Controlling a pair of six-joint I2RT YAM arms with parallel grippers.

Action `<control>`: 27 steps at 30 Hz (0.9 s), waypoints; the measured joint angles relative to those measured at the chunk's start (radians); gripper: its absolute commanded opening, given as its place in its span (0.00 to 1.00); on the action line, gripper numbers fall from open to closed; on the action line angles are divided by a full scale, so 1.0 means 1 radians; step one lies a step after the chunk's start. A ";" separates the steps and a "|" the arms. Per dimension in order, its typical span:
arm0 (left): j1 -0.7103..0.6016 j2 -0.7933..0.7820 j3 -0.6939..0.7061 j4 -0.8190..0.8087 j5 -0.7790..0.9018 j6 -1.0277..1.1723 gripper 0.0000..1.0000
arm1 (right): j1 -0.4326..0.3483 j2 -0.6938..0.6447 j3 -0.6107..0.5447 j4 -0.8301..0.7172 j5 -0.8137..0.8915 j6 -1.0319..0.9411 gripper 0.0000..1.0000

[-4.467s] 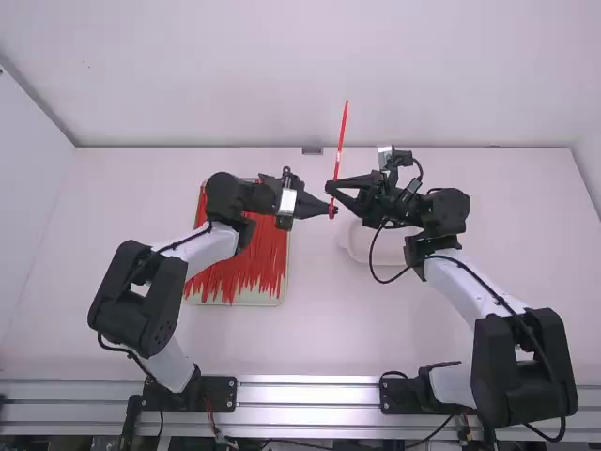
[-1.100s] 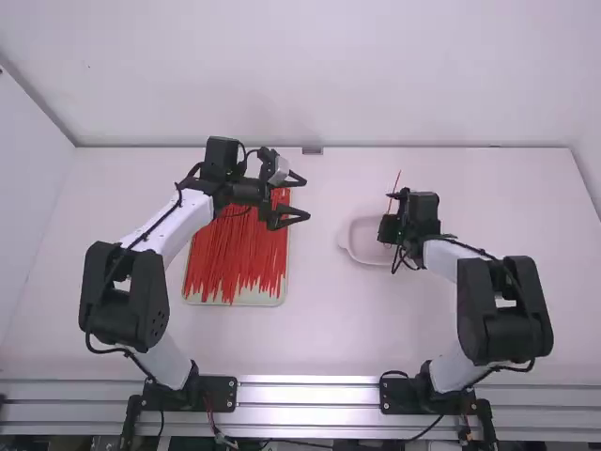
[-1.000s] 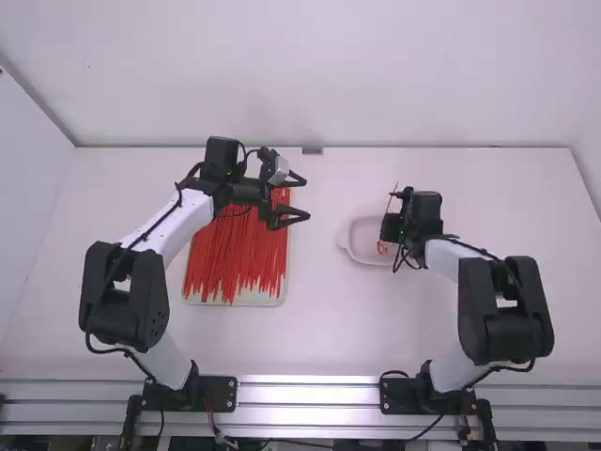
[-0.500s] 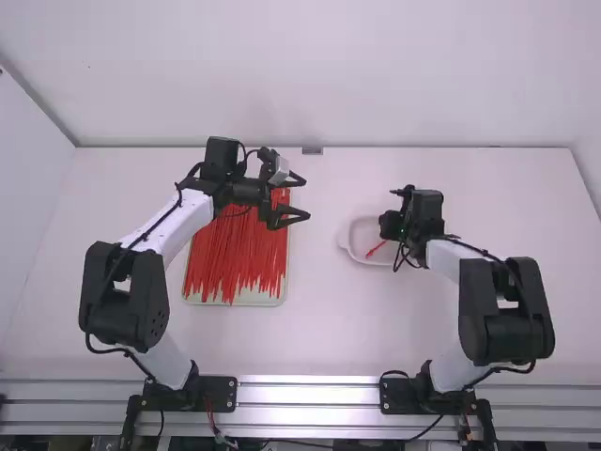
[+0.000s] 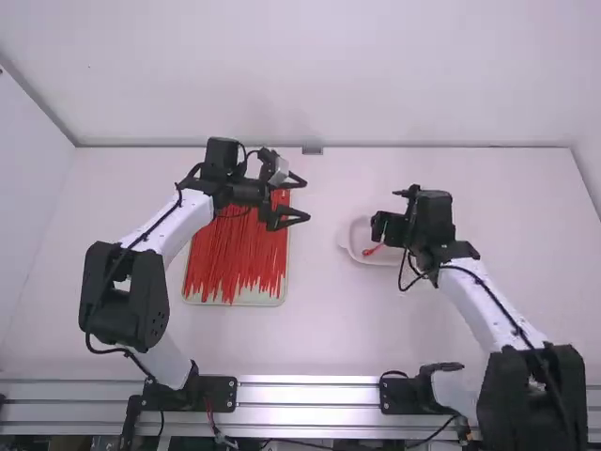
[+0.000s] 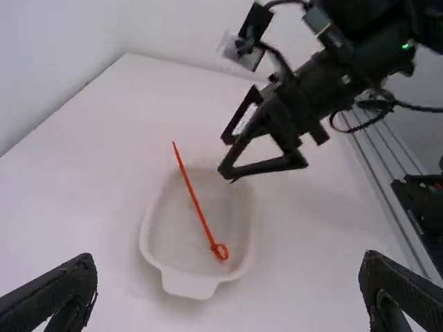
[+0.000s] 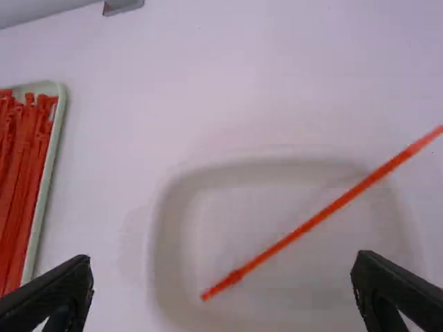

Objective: Fasten the cable tie

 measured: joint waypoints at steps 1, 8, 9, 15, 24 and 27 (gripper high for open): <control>0.000 0.000 0.000 -0.023 -0.006 0.002 0.99 | 0.017 -0.034 0.000 -0.032 0.022 0.006 0.99; 0.004 -0.016 0.000 -0.169 -0.032 0.080 0.99 | 0.068 -0.137 0.000 -0.146 0.072 0.033 0.99; 0.004 -0.028 0.000 -0.200 -0.035 0.103 0.99 | 0.072 -0.148 0.000 -0.166 0.082 0.040 0.99; 0.004 -0.099 0.000 -0.262 -0.063 0.149 0.99 | 0.078 -0.160 0.000 -0.210 0.114 0.065 0.99; 0.004 -0.113 0.000 -0.286 -0.086 0.156 0.99 | 0.078 -0.160 0.000 -0.215 0.119 0.071 0.99; 0.004 -0.113 0.000 -0.283 -0.091 0.157 0.99 | 0.078 -0.160 0.000 -0.219 0.120 0.073 0.99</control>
